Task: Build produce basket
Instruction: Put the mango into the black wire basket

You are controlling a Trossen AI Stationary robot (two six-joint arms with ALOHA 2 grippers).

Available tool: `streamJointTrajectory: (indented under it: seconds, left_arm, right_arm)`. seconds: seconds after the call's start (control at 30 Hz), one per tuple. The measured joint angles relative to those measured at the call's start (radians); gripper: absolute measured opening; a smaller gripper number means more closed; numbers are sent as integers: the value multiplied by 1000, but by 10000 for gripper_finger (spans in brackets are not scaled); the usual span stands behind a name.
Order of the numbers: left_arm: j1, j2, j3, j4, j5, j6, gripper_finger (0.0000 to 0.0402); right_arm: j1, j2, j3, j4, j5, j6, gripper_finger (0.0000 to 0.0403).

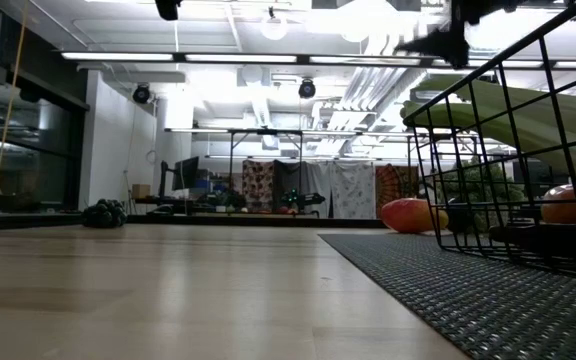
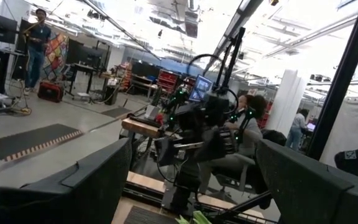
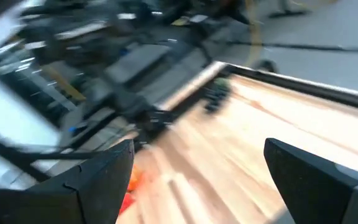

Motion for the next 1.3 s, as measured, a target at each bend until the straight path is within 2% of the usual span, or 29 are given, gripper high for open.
streamJointTrajectory:
  seconds: [0.1, 0.23, 0.4, 0.6, 0.8, 1.03, 1.3]
  left_arm:
    - [0, 0, 0, -1, -6, 0, 337]
    - [0, 0, 0, -1, -19, 0, 337]
    - [0, 0, 0, -2, -26, 0, 337]
    - [0, 0, 0, -4, -40, 4, 337]
    - [0, 0, 0, -4, -45, 18, 337]
    - [0, 0, 0, -4, -50, 27, 337]
    - [0, 0, 0, -4, -49, 27, 337]
  right_arm:
    - [-56, 10, 0, -109, 34, 111, 350]
    - [-151, 69, 0, -278, 9, 210, 350]
    - [-277, 207, 30, -437, -45, 179, 350]
    - [-375, 395, 129, -550, -70, -25, 350]
    - [-396, 524, 207, -580, -85, -133, 350]
    - [-396, 618, 268, -597, -81, -157, 350]
    - [-403, 691, 275, -601, -75, -164, 350]
